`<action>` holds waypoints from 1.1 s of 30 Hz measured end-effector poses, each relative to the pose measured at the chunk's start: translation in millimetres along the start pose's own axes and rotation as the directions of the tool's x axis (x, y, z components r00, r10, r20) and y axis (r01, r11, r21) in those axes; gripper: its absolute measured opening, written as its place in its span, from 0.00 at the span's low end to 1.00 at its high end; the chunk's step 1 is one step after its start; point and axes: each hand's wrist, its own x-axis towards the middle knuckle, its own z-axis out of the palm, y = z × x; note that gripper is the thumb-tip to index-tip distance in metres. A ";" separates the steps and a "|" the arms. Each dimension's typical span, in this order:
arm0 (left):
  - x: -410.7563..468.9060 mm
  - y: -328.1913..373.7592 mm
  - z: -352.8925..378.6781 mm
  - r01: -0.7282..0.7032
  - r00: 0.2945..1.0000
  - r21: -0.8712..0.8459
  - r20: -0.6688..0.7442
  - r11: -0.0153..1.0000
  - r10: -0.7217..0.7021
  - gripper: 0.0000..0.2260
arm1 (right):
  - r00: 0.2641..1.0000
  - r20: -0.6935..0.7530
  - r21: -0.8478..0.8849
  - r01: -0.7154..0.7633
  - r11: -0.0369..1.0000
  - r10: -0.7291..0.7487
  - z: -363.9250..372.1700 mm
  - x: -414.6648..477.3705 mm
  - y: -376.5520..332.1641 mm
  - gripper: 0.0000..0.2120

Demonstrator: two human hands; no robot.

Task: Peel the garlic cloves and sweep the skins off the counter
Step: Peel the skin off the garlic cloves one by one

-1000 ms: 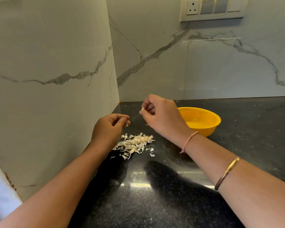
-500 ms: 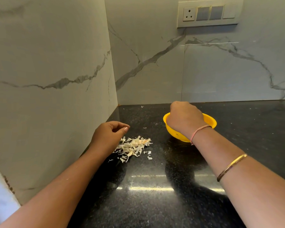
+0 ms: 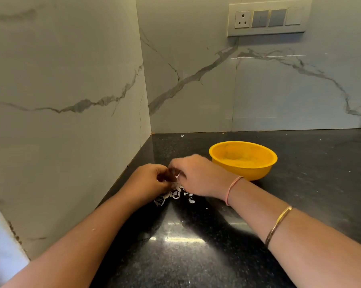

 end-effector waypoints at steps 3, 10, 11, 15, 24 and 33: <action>2.3 -3.0 -1.1 0.026 1.000 -0.026 -0.008 0.999 -0.026 0.08 | 0.996 0.083 0.010 -0.024 1.000 0.023 8.5 2.9 2.2 0.17; 2.8 -1.7 -2.2 0.025 0.998 -0.132 -0.061 0.991 -0.033 0.11 | 0.998 0.019 0.044 -0.061 0.997 0.060 10.6 6.1 9.1 0.19; 3.1 -1.4 -2.7 0.017 0.995 -0.148 -0.091 0.989 -0.031 0.10 | 0.998 0.010 0.052 -0.062 0.997 0.062 11.0 6.2 9.4 0.19; 3.7 0.6 -4.2 -0.010 0.983 -0.304 -0.178 0.953 -0.046 0.12 | 0.996 -0.067 0.135 -0.055 0.989 0.064 10.8 6.4 7.8 0.17; 2.0 6.5 -7.5 -0.186 0.947 -0.469 -0.321 0.864 0.029 0.20 | 0.937 -0.123 0.813 -0.095 0.575 0.328 10.4 9.5 -1.4 0.02; 2.5 8.0 -6.4 -0.208 0.939 -0.484 -0.341 0.850 0.036 0.24 | 0.907 -0.035 0.943 -0.109 0.313 0.419 10.6 10.1 2.1 0.03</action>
